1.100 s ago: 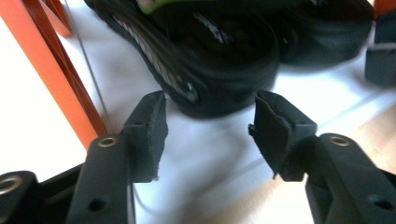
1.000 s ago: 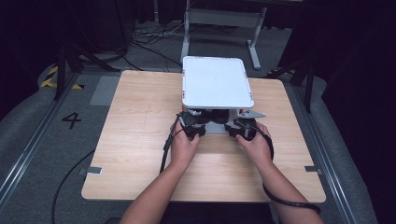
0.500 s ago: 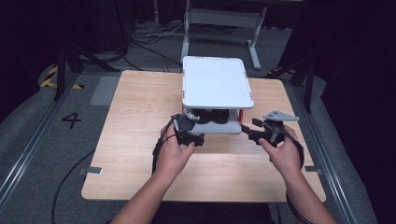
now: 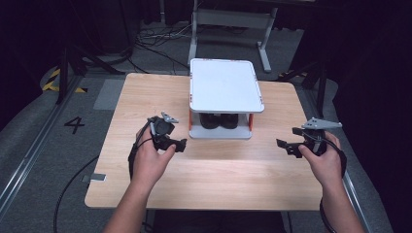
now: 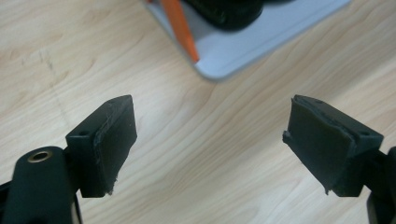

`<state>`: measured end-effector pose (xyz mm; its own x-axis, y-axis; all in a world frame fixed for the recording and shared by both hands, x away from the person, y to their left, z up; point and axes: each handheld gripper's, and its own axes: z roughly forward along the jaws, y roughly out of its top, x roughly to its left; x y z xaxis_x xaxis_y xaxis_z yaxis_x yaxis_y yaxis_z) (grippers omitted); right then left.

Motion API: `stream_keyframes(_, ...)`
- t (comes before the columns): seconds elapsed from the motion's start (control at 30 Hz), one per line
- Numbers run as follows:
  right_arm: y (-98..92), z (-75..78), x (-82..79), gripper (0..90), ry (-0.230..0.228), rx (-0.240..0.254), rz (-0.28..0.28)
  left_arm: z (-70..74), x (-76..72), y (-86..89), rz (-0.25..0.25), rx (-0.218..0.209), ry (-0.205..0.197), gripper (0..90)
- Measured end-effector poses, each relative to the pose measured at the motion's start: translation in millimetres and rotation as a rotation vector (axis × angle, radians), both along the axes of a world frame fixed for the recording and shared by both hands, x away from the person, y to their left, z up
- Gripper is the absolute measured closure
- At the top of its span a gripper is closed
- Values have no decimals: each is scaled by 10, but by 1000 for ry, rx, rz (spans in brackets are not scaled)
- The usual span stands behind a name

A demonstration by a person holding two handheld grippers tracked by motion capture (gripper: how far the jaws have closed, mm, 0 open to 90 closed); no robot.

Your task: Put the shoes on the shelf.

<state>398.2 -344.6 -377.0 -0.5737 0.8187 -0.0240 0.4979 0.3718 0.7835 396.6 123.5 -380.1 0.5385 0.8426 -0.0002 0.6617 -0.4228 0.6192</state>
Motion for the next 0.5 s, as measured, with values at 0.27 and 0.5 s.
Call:
stream_keyframes(0.27,-322,-246,105,159,-10,-42,11,-140,-48,390,-31,14,-20,166)
stream_keyframes(0.5,-524,-393,162,159,26,-201,97,-287,-14,585,-55,9,24,172)
